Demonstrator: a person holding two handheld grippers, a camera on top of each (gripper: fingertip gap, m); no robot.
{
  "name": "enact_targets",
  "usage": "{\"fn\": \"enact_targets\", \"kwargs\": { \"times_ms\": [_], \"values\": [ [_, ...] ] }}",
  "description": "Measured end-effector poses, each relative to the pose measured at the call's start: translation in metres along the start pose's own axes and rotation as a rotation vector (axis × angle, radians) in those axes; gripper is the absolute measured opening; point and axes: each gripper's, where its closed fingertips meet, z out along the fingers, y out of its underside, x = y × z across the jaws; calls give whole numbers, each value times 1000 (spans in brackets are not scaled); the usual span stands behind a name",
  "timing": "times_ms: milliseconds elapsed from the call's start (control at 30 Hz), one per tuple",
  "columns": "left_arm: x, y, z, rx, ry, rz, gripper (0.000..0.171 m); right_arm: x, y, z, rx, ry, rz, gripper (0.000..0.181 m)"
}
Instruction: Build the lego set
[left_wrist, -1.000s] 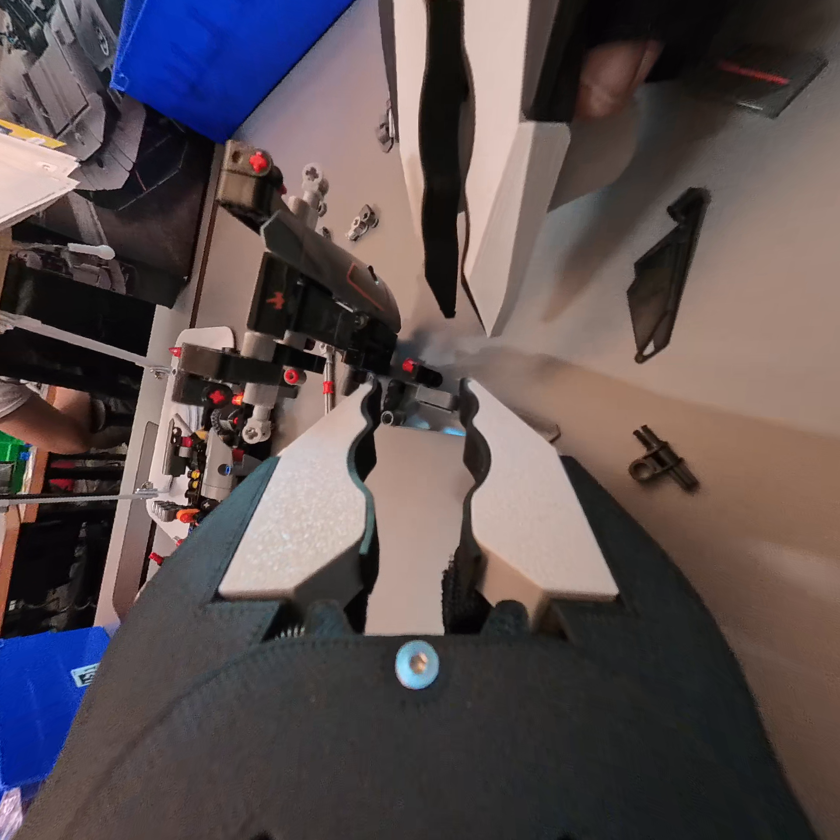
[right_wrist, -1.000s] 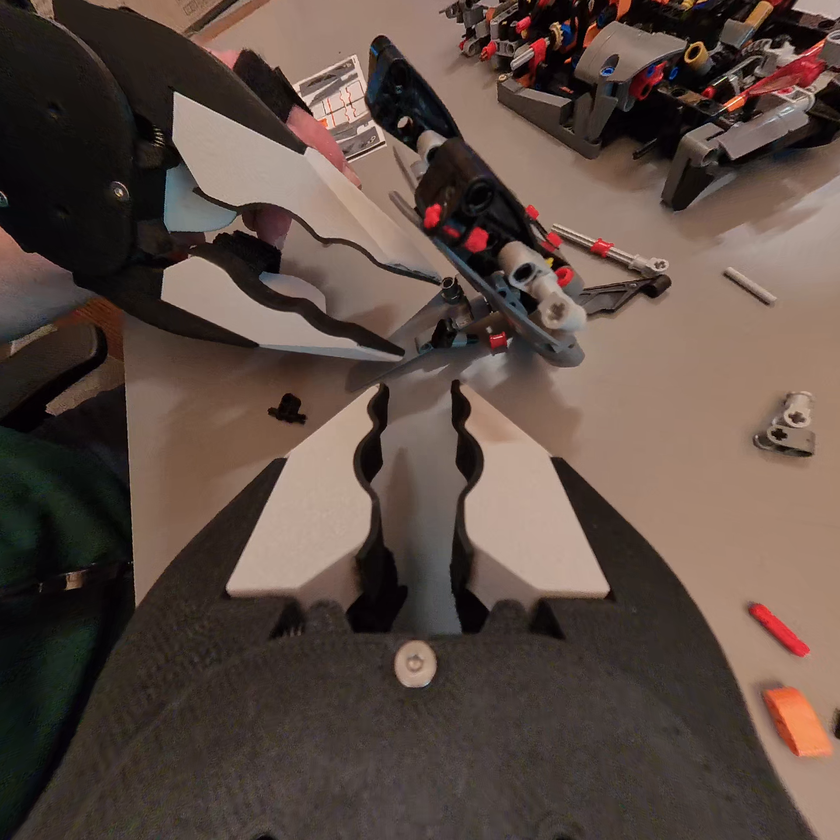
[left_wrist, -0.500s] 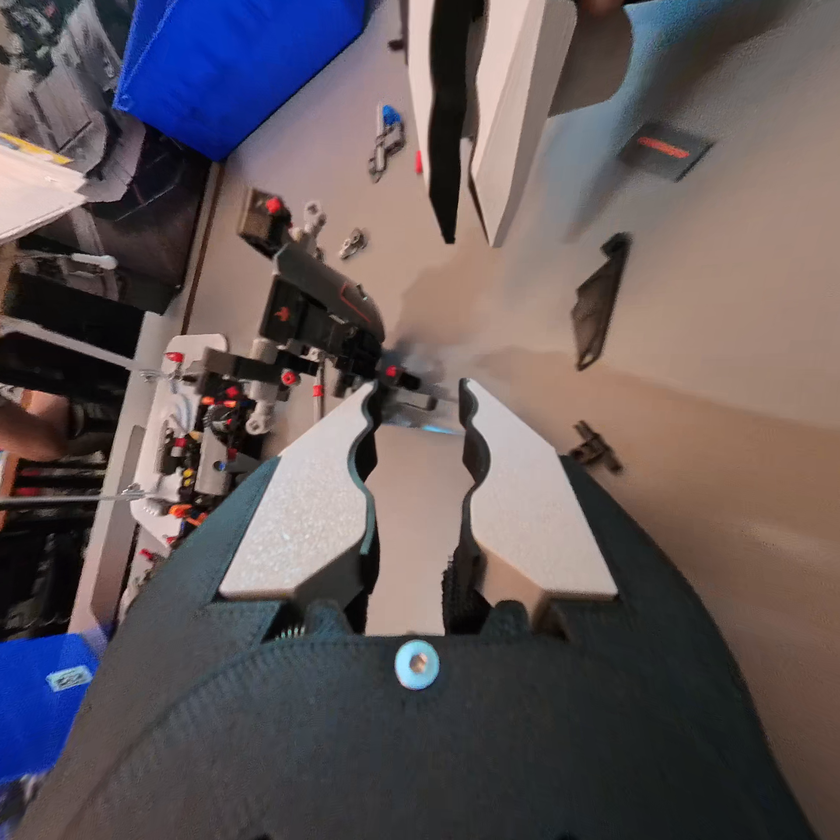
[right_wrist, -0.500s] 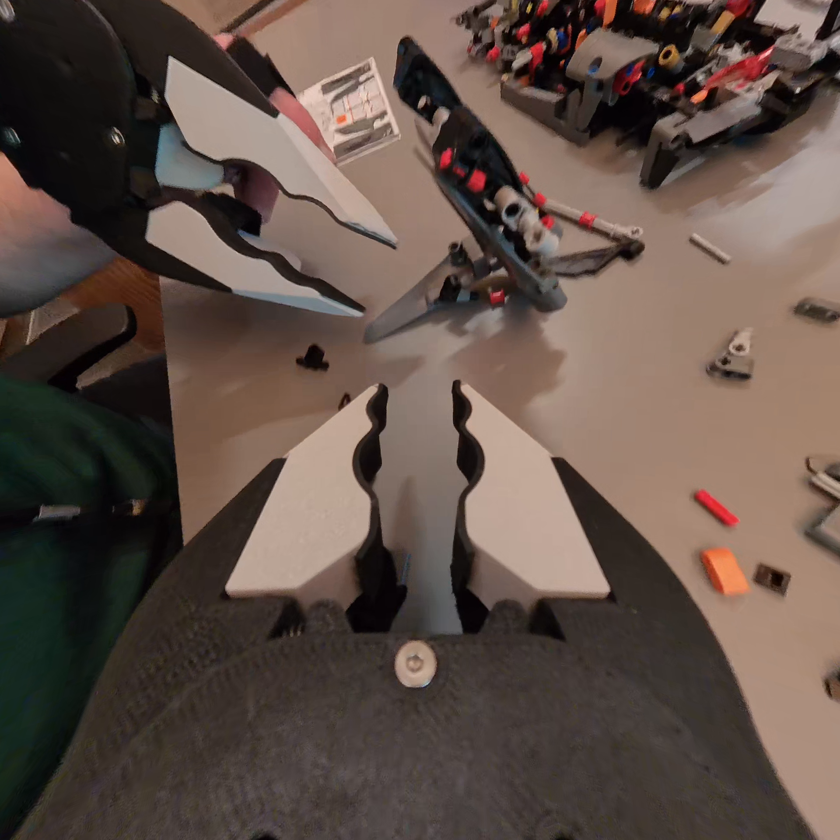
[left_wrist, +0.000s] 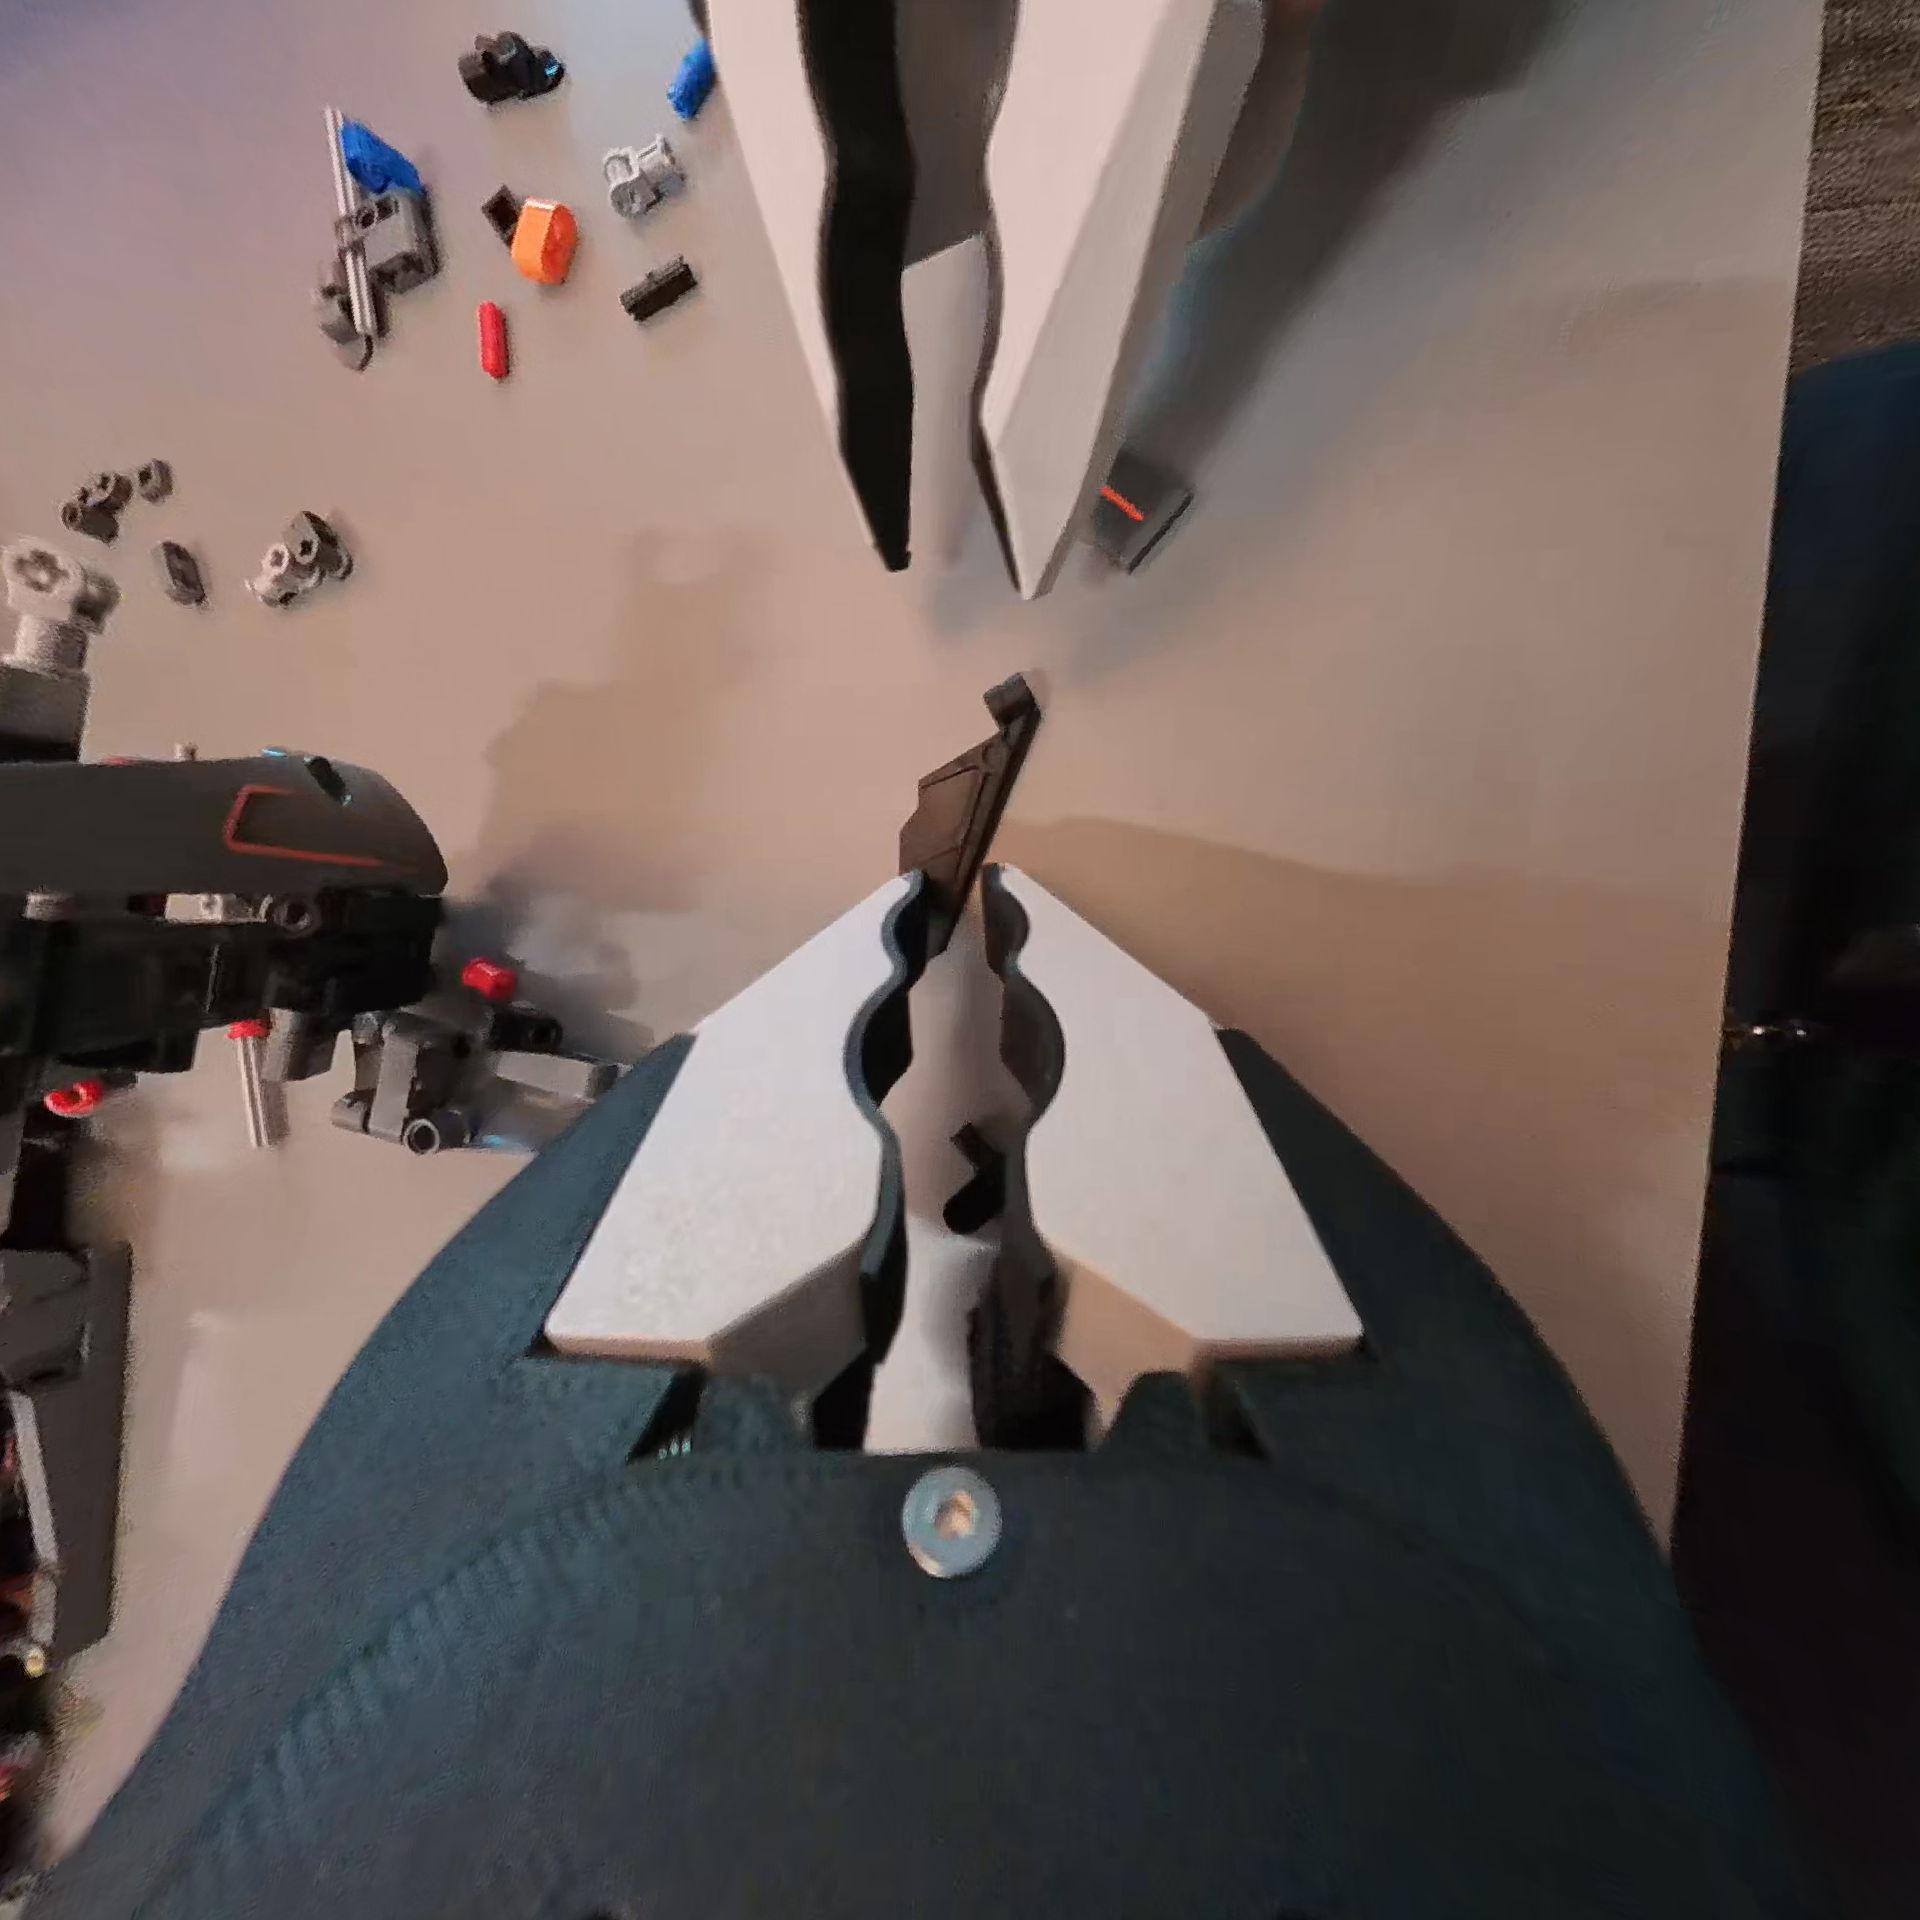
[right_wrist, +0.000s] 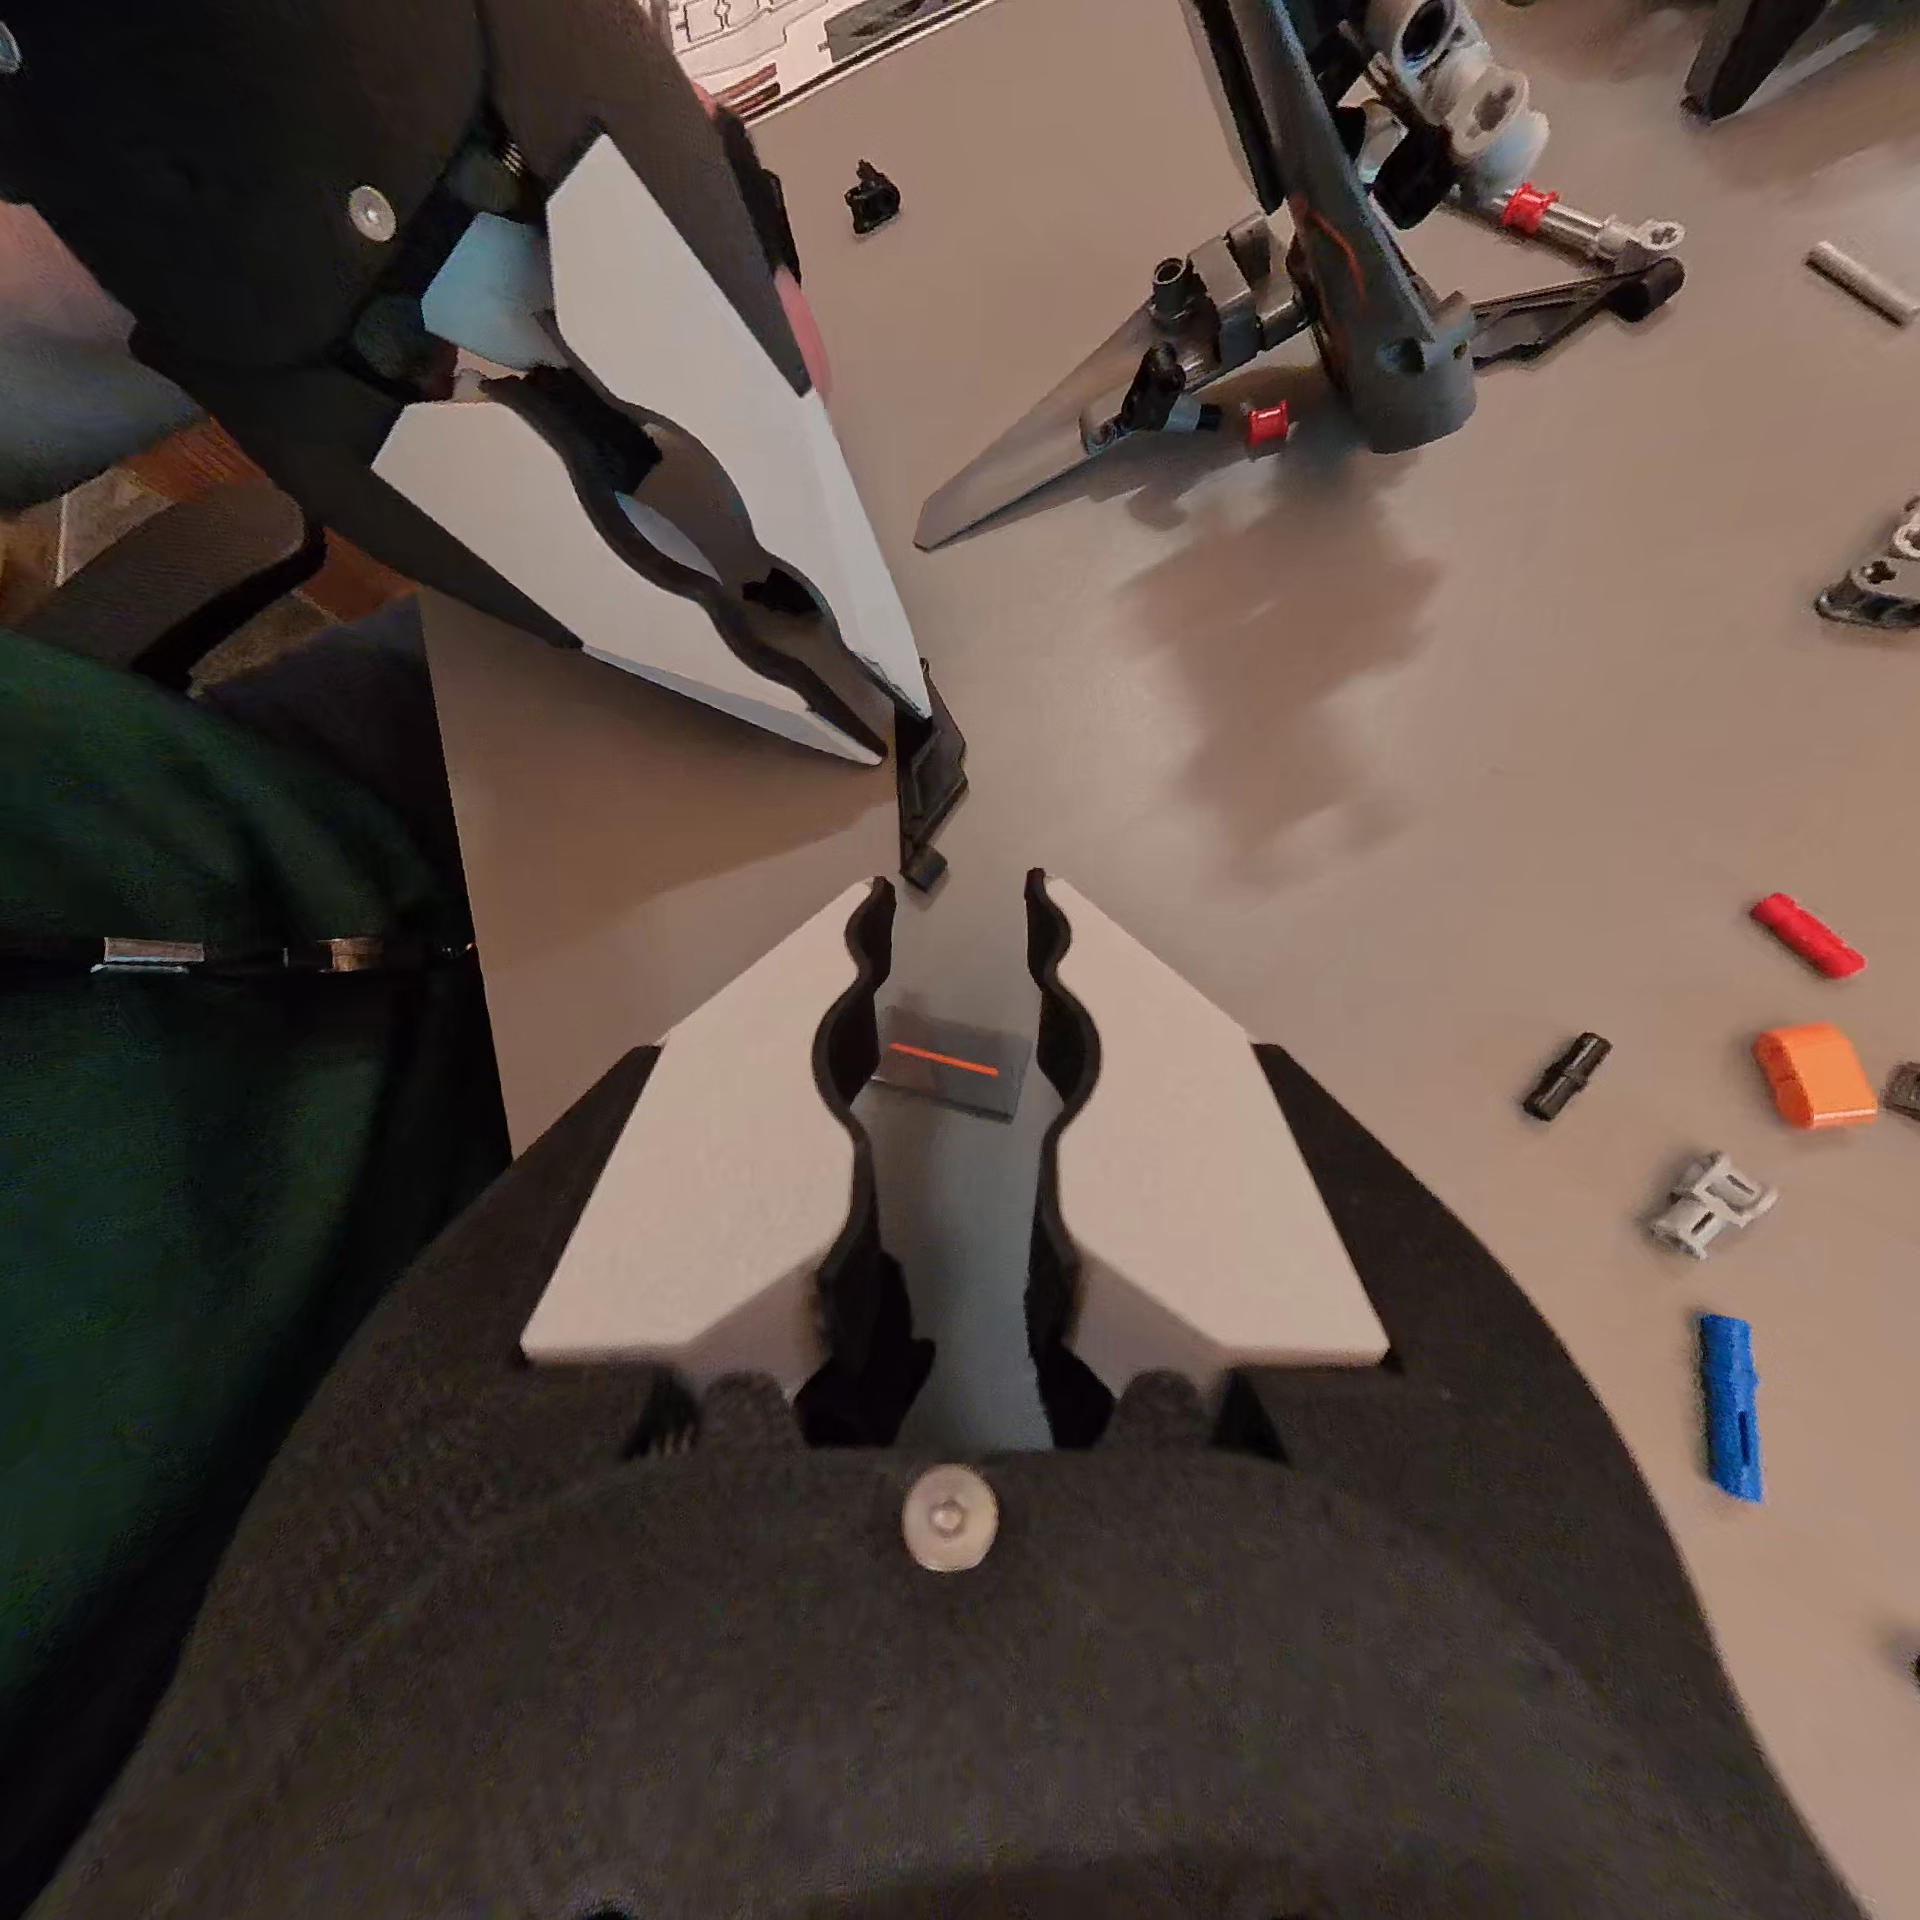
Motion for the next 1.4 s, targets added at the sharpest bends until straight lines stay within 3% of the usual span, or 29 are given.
{"fn": "enact_targets", "kwargs": {
  "times_ms": [300, 500, 700, 1033, 1167, 1300, 1400],
  "values": [
    [1, -5, 3, -18, -112, 81, 1, -6, 8, 11, -61, 15, 0, 26],
    [3, -9, 3, 13, -169, 145, 0, -4, 8, 20, -82, 45, -54, 8],
    [1, -7, 2, 19, -183, 142, 0, -5, 5, 22, -87, 39, -112, 4],
    [-17, -6, -17, 88, -190, -13, 20, -1, -5, 21, -41, 99, -223, 0],
    [-15, 0, -13, 67, -113, -101, 26, -1, -14, 15, 5, 124, -265, 0],
    [-6, -12, -14, 134, -17, -196, 25, 1, -17, 11, 22, 144, -280, 0],
    [-5, -2, -8, 41, -7, -209, 27, -1, -15, 8, 27, 128, -274, 0]
  ]
}}
